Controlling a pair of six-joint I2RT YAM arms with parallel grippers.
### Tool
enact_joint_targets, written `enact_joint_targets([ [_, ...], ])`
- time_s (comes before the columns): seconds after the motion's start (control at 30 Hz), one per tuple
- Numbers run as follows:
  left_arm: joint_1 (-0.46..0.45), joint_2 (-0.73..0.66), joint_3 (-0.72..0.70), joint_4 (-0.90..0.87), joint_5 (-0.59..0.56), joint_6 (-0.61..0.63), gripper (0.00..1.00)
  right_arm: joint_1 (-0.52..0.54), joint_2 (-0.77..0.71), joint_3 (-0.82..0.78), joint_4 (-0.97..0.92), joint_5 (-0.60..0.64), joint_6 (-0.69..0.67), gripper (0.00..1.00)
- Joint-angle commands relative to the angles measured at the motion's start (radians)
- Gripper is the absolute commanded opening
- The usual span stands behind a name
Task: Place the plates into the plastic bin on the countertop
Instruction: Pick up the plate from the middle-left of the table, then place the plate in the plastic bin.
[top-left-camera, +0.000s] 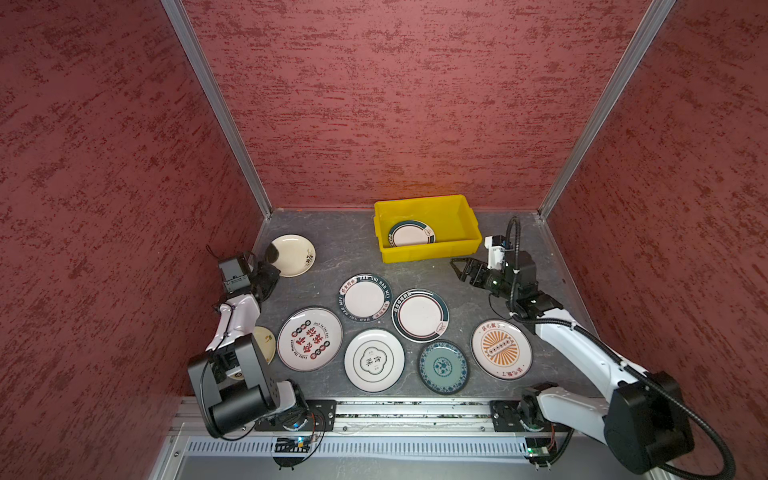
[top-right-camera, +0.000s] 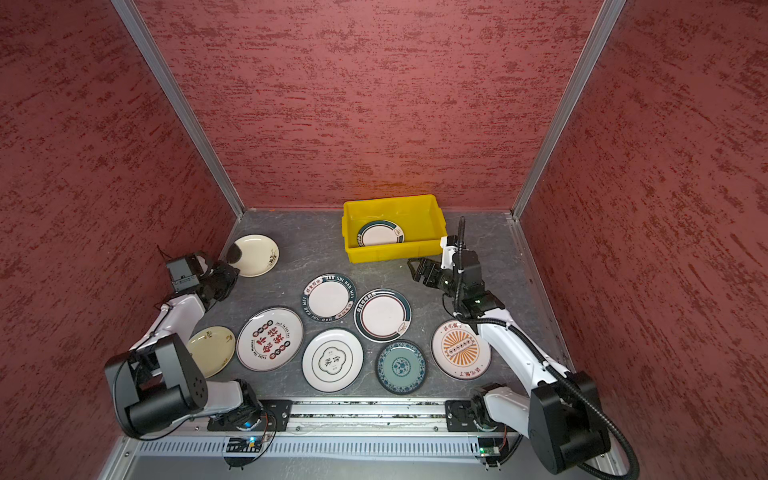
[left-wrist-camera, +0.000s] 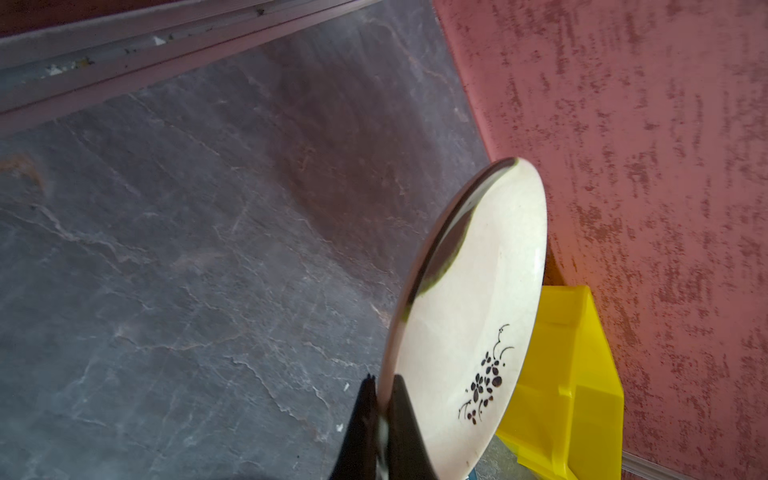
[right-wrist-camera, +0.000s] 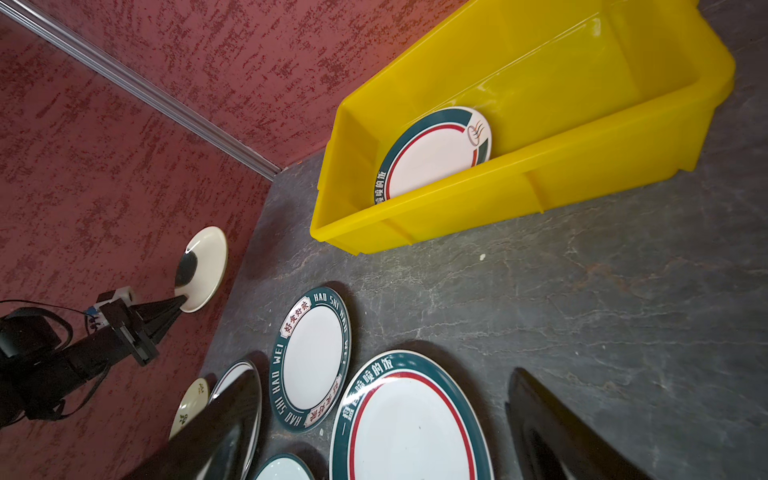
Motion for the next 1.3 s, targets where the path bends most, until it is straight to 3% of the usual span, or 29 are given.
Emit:
enact_joint_targets([
  [0.0,-0.081,-0.085,-0.008,-0.041,-0.017,-0.003,0.00,0.008,-0.018,0.011,0.056,-0.060,0.048,0.93],
  [0.3,-0.373,-0.180,0.018,-0.054,-0.058,-0.055,0.00,0.099,0.047,0.055,0.192,-0.144,0.122,0.90],
  [0.6,-0.649,-0.074,0.043,0.059,-0.146,-0.123,0.00,0.211,0.122,0.094,0.295,-0.159,0.153,0.77],
  [0.87,-0.768,0.071,0.110,0.134,-0.126,-0.140,0.00,0.266,0.156,0.108,0.326,-0.152,0.149,0.68],
  [1.27,-0.832,0.042,0.109,0.176,-0.124,-0.162,0.00,0.284,0.195,0.126,0.241,-0.123,0.088,0.65],
])
